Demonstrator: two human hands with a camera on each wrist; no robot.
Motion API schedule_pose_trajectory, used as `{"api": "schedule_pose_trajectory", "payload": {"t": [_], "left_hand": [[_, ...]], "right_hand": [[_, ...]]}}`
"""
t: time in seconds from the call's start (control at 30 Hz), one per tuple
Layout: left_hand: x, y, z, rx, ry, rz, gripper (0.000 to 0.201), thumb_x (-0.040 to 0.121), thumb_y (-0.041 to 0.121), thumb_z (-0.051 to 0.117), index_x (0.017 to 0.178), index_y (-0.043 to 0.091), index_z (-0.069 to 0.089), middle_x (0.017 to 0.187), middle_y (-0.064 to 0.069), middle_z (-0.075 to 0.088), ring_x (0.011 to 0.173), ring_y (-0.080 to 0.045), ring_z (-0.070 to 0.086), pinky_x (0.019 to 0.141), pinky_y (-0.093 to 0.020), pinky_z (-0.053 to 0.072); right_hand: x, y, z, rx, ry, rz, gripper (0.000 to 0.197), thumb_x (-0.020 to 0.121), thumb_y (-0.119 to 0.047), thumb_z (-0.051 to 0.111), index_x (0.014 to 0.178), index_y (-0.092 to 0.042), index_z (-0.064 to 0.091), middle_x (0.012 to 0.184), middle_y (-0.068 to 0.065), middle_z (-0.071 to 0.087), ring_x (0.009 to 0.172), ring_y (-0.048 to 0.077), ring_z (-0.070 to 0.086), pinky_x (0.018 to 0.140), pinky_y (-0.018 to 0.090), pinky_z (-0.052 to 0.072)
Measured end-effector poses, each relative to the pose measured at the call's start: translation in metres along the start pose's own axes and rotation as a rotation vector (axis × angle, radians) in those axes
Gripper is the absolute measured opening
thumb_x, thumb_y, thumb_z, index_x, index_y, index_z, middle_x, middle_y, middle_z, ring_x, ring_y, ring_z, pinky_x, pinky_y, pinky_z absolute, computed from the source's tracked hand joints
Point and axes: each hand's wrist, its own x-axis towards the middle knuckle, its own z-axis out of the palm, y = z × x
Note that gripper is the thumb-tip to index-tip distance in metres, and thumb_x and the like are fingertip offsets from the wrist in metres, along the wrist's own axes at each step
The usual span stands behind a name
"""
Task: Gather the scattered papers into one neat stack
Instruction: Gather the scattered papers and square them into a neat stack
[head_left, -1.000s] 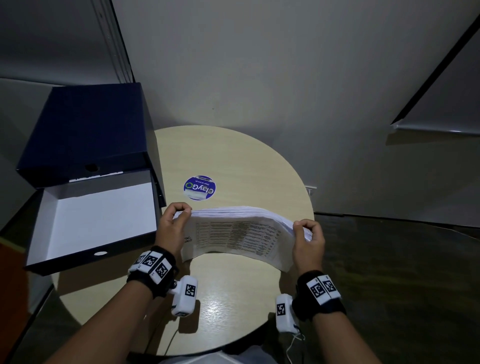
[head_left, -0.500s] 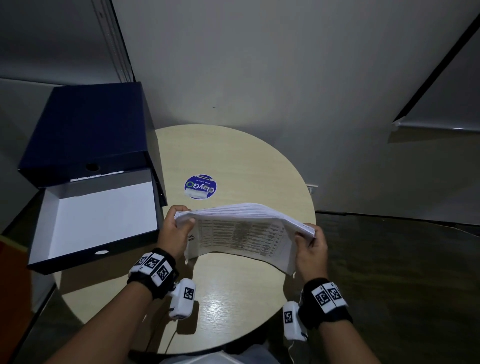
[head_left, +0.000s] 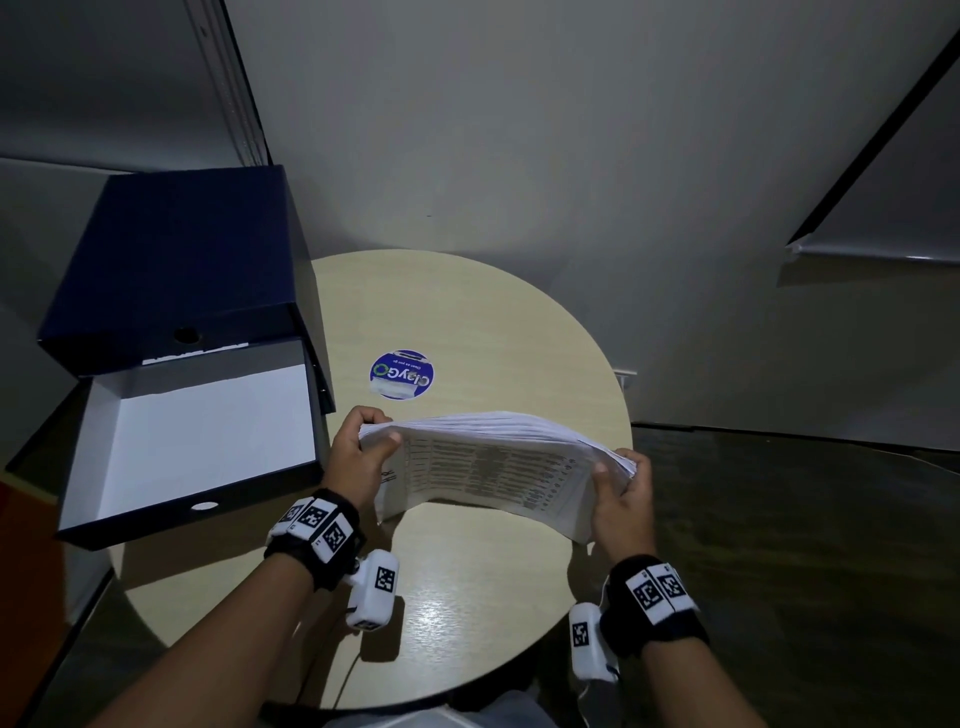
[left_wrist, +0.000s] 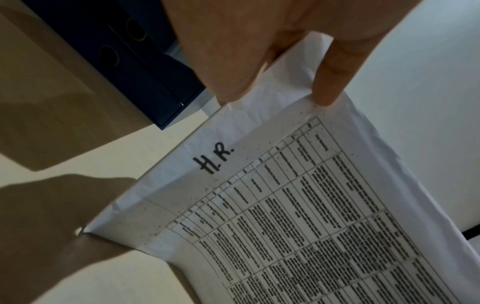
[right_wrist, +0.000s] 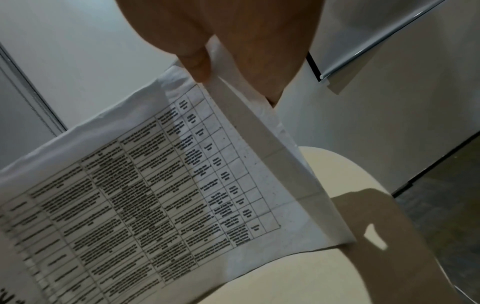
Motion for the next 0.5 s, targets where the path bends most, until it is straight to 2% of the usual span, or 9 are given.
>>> {"api": "schedule_pose_trajectory", "payload": {"t": [0.17,0.23,0.3,0.37,0.5], "left_hand": [[-0.005,0.001,-0.004,-0.083,-0.016,0.039,0.014,0.084,0.007,0.063,0.091,0.014,0.052,0.094,0.004,0.056,0.089,-0.020,0.052,0.072,-0.034,0.043],[-0.005,0.006,-0.004,-0.135,-0.003,0.074,0.020,0.079,0.016,0.063,0.096,0.010,0.054,0.094,0.004,0.056,0.088,-0.015,0.052,0.074,-0.029,0.042],[-0.001,0.009,-0.002,-0.148,0.025,0.096,0.015,0.084,0.017,0.064,0.093,0.010,0.056,0.091,0.004,0.058,0.086,-0.013,0.053,0.075,-0.028,0.040],[0.002,0.009,0.000,-0.117,0.059,0.075,0.005,0.090,0.015,0.061,0.088,0.012,0.058,0.088,0.004,0.059,0.083,-0.014,0.053,0.075,-0.030,0.040],[0.004,0.005,0.002,-0.055,0.075,0.072,0.006,0.092,0.015,0.058,0.088,0.010,0.059,0.087,0.006,0.059,0.082,-0.011,0.052,0.075,-0.029,0.039]], "right_hand": [[-0.003,0.003,-0.001,0.020,0.020,0.004,0.024,0.099,-0.016,0.057,0.116,-0.026,0.045,0.105,-0.004,0.056,0.094,0.013,0.056,0.079,0.047,0.055],[0.000,0.000,-0.001,0.076,0.053,-0.048,0.029,0.095,-0.009,0.061,0.116,-0.022,0.046,0.106,-0.001,0.056,0.091,0.013,0.057,0.077,0.040,0.053],[0.005,-0.006,0.002,0.129,0.108,-0.087,0.027,0.093,-0.010,0.065,0.113,-0.021,0.050,0.110,0.004,0.057,0.092,0.014,0.059,0.077,0.033,0.052],[0.010,-0.008,0.006,0.117,0.152,-0.070,0.020,0.093,-0.018,0.067,0.107,-0.023,0.054,0.113,0.006,0.058,0.096,0.019,0.061,0.077,0.034,0.053],[0.015,-0.010,0.013,0.076,0.185,-0.043,0.009,0.094,-0.020,0.063,0.099,-0.019,0.057,0.110,0.006,0.059,0.099,0.024,0.057,0.075,0.033,0.048]]}}
